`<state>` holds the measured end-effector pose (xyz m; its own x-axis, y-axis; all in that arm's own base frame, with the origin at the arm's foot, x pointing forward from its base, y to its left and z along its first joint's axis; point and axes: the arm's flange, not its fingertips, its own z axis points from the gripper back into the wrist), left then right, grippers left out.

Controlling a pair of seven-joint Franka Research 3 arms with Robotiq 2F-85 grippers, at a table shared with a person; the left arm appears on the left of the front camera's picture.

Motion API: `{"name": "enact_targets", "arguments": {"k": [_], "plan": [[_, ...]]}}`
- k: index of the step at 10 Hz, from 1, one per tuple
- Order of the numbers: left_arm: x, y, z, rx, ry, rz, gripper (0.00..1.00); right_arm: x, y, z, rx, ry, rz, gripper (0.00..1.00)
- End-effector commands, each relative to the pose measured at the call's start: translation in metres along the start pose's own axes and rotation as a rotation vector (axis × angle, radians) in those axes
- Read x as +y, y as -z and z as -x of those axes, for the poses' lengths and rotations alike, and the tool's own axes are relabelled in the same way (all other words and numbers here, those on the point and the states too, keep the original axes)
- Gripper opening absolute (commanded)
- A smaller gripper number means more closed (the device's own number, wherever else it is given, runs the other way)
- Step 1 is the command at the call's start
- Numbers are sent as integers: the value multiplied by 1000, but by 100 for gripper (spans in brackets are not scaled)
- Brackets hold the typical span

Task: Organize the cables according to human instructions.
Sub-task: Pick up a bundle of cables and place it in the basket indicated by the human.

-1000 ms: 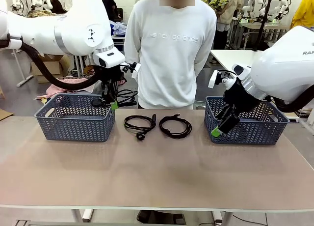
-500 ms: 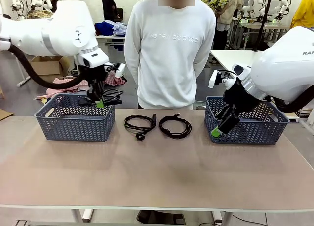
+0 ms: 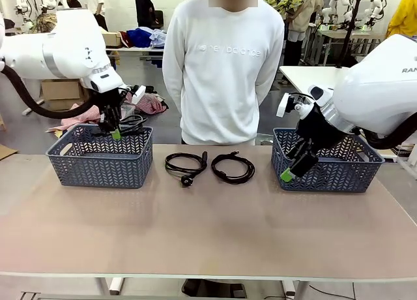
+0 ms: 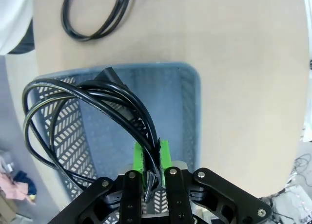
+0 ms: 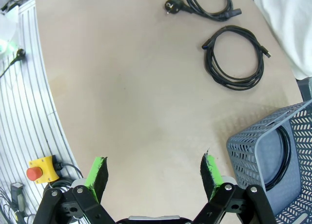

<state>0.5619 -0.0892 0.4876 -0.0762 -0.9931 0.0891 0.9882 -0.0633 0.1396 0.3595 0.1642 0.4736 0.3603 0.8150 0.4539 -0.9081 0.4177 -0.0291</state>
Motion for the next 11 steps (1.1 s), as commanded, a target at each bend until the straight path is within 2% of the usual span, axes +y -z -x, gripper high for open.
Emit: {"name": "enact_targets", "arguments": {"k": [1,5,8,9,10,11], "plan": [[15,1,6,11,37,-5,15,-1,-1,-2,2,4,0,100],[29,14,16,29,34,22,15,-1,-1,-2,2,4,0,100],[29,18,19,48,27,47,47,-1,-1,-2,2,4,0,100],[29,17,20,44,24,49,54,-1,-1,-2,2,4,0,100],[30,15,18,32,21,60,66,-1,-1,-2,2,4,0,100],[30,12,16,22,27,79,74,-1,-1,-2,2,4,0,100]]}}
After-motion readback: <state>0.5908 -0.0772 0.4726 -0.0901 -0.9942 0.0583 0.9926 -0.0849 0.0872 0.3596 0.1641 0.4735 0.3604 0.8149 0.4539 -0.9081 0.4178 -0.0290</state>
